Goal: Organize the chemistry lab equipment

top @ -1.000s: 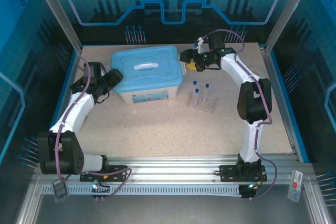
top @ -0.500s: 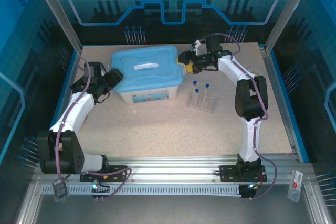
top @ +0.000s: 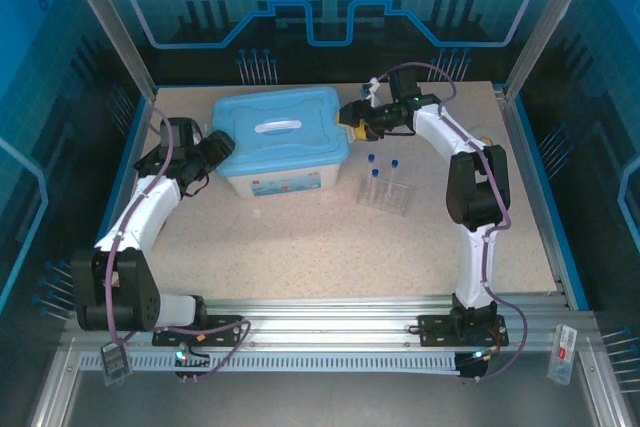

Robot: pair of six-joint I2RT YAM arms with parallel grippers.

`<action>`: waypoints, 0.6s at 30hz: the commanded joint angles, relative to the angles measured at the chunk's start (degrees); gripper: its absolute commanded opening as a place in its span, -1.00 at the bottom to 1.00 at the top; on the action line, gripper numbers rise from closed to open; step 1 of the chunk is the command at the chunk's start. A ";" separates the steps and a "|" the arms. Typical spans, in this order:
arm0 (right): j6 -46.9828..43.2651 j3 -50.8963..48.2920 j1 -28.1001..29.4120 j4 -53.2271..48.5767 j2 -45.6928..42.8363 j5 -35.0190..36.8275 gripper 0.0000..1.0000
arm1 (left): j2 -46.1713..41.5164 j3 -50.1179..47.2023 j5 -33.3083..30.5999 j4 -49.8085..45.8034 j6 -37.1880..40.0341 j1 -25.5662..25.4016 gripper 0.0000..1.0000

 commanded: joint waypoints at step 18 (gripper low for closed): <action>-8.62 6.90 5.01 -11.28 -4.64 8.09 0.10 | 2.91 2.09 0.28 -3.15 -0.12 -1.37 0.46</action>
